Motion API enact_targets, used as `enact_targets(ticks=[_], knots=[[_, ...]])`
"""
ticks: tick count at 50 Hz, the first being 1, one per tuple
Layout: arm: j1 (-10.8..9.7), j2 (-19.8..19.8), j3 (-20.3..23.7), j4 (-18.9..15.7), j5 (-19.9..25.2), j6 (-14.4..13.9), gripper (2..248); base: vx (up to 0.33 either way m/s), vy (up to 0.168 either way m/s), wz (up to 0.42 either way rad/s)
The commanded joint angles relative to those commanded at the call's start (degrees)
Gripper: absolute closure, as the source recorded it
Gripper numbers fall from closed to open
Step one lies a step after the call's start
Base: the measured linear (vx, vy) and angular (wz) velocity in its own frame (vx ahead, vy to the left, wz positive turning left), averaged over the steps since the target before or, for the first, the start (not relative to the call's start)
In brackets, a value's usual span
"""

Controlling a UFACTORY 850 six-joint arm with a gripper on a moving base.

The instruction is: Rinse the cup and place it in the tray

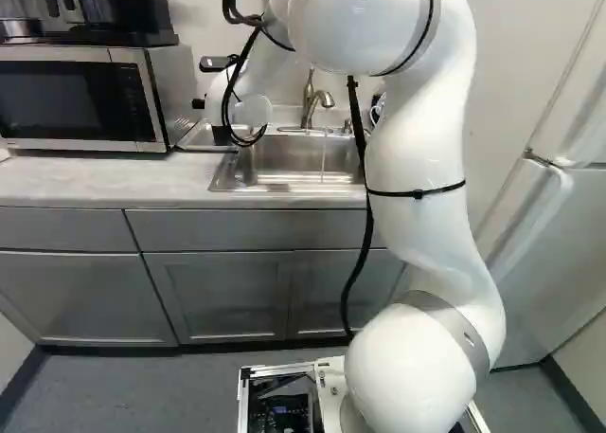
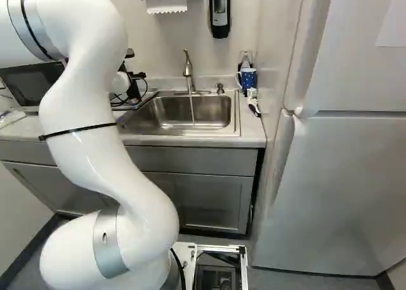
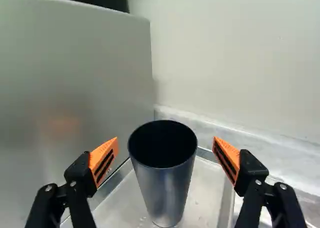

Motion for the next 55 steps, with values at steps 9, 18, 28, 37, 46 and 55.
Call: enact_targets(ticks=[9, 18, 28, 37, 46, 55], knots=[[0.0, 0.61, -0.36, 0.0, -0.82, 0.0, 3, 0.0, 0.0, 0.0], [0.0, 1.19, -0.75, 0.0, -1.92, 0.0, 3, 0.0, 0.0, 0.0], [0.0, 1.83, -1.2, 0.0, -3.27, 0.0, 3, 0.0, 0.0, 0.0], [0.0, 2.38, -1.63, 0.0, -4.16, 0.0, 3, 0.0, 0.0, 0.0], [-0.13, 3.04, -1.92, 0.0, -4.16, 0.0, 3, 0.0, 0.0, 0.0], [-0.63, 4.07, -1.78, 0.0, -4.16, 0.0, 3, 0.0, 0.0, 0.0]])
